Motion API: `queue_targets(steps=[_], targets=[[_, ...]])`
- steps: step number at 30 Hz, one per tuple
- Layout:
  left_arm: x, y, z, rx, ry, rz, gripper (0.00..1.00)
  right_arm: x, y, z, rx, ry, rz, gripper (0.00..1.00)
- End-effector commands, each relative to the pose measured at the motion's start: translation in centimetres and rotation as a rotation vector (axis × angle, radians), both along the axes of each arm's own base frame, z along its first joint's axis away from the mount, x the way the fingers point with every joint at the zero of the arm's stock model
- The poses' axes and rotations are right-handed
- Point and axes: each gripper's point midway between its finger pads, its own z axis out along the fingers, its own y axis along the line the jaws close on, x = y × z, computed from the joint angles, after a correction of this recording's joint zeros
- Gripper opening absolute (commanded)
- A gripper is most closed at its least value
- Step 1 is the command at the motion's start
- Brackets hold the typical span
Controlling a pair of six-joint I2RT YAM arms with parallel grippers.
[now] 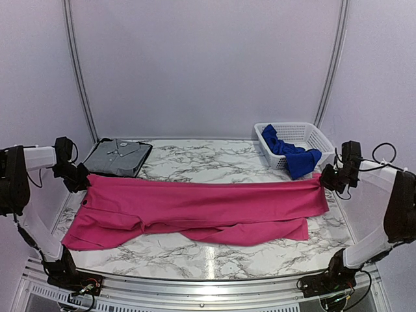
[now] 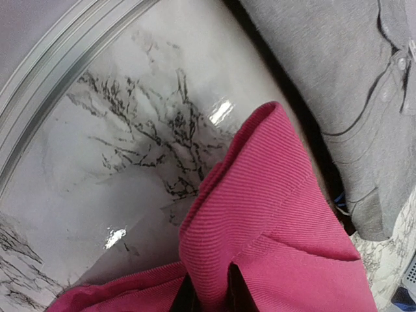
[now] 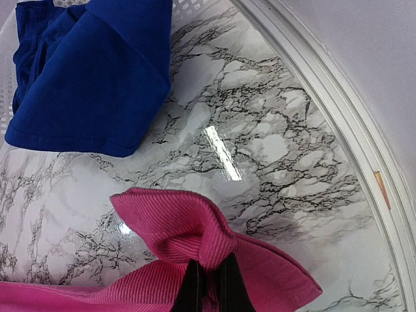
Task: Fold and stack the mixed laundry pile
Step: Flatten out the crumpled trousers at the center of the board.
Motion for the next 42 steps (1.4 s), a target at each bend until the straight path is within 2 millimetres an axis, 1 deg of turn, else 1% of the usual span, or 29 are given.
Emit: queue_targets(steps=[1, 2, 3, 4, 5, 6, 7, 8, 10, 11, 12, 13, 15, 19, 20, 21, 22, 23, 26, 28, 29, 31, 33, 36, 38, 39, 40, 41, 42], targets=[[3.4, 4.9, 3.4, 0.165, -0.132, 0.108, 0.00, 4.2, -4.4, 3.0, -0.091, -0.150, -0.131, 0.00], [3.8, 4.9, 3.3, 0.163, -0.148, 0.105, 0.00, 4.6, -4.2, 2.4, -0.078, -0.146, -0.113, 0.00], [4.3, 4.9, 3.3, 0.160, -0.169, 0.102, 0.00, 4.9, -4.0, 2.0, -0.066, -0.131, -0.097, 0.12], [4.7, 4.9, 3.2, 0.158, -0.179, 0.102, 0.02, 5.0, -3.8, 1.9, -0.058, -0.119, -0.086, 0.32], [5.2, 5.0, 3.4, 0.162, -0.192, 0.096, 0.12, 5.0, -3.6, 2.0, -0.052, -0.113, -0.073, 0.51], [5.4, 5.0, 3.7, 0.167, -0.200, 0.090, 0.23, 4.9, -3.4, 2.4, -0.049, -0.115, -0.058, 0.63], [5.5, 5.0, 4.1, 0.170, -0.212, 0.085, 0.32, 4.8, -3.0, 3.1, -0.049, -0.127, -0.035, 0.69], [5.4, 5.0, 4.8, 0.176, -0.229, 0.078, 0.40, 4.5, -2.4, 3.9, -0.041, -0.142, -0.003, 0.70], [4.4, 4.6, 5.7, 0.193, -0.233, 0.060, 0.51, 3.7, -0.7, 4.9, -0.016, -0.155, 0.070, 0.71], [3.7, 4.1, 6.5, 0.200, -0.238, 0.043, 0.55, 3.1, 0.6, 5.1, 0.003, -0.153, 0.111, 0.71], [3.1, 3.4, 6.7, 0.205, -0.230, 0.017, 0.56, 2.4, 1.7, 5.2, 0.012, -0.146, 0.146, 0.71], [2.3, 2.5, 6.5, 0.213, -0.207, -0.018, 0.57, 1.7, 3.2, 5.1, 0.023, -0.140, 0.184, 0.71], [0.6, 0.7, 5.7, 0.226, -0.155, -0.088, 0.57, 0.4, 7.0, 4.6, 0.072, -0.135, 0.283, 0.69], [-2.2, -3.6, 3.4, 0.179, -0.073, -0.200, 0.56, -2.8, 14.7, 2.2, 0.199, -0.070, 0.456, 0.65], [-2.7, -4.5, 2.8, 0.173, -0.057, -0.224, 0.56, -3.3, 15.4, 1.4, 0.206, -0.048, 0.468, 0.65], [-3.2, -5.2, 2.3, 0.173, -0.039, -0.239, 0.56, -3.8, 16.5, 0.7, 0.214, -0.031, 0.495, 0.65], [-3.5, -5.7, 1.7, 0.174, -0.022, -0.251, 0.56, -4.2, 17.1, -0.2, 0.225, -0.010, 0.506, 0.65], [-3.9, -6.5, 1.0, 0.168, -0.002, -0.265, 0.55, -4.5, 17.4, -1.1, 0.238, 0.011, 0.509, 0.65], [-4.2, -6.8, -1.2, 0.154, 0.068, -0.260, 0.54, -4.8, 17.0, -4.8, 0.224, 0.090, 0.497, 0.65], [-4.1, -6.6, -2.7, 0.163, 0.115, -0.265, 0.52, -4.1, 16.7, -6.5, 0.205, 0.127, 0.495, 0.65], [-3.7, -6.2, -3.3, 0.189, 0.135, -0.265, 0.51, -3.6, 16.6, -7.1, 0.201, 0.140, 0.495, 0.65], [-2.8, -5.9, -4.0, 0.204, 0.155, -0.269, 0.51, -2.4, 16.5, -7.9, 0.192, 0.155, 0.497, 0.65], [-1.5, -5.9, -4.3, 0.211, 0.159, -0.275, 0.49, -1.1, 16.1, -9.0, 0.171, 0.183, 0.493, 0.65], [1.3, -5.7, -4.0, 0.230, 0.137, -0.269, 0.48, 1.1, 15.1, -10.0, 0.147, 0.207, 0.484, 0.65], [3.2, -5.2, -4.1, 0.236, 0.131, -0.258, 0.48, 2.9, 14.2, -9.8, 0.148, 0.192, 0.470, 0.64], [4.3, -4.9, -3.9, 0.229, 0.118, -0.248, 0.48, 3.7, 13.7, -9.3, 0.149, 0.182, 0.469, 0.64], [5.2, -4.8, -3.3, 0.214, 0.099, -0.239, 0.49, 4.6, 13.5, -8.4, 0.152, 0.165, 0.478, 0.64], [6.0, -5.2, -2.4, 0.192, 0.073, -0.243, 0.50, 5.1, 13.3, -7.4, 0.149, 0.148, 0.493, 0.64], [6.5, -4.4, -1.3, 0.177, 0.047, -0.224, 0.52, 5.5, 13.4, -6.0, 0.141, 0.126, 0.509, 0.64]])
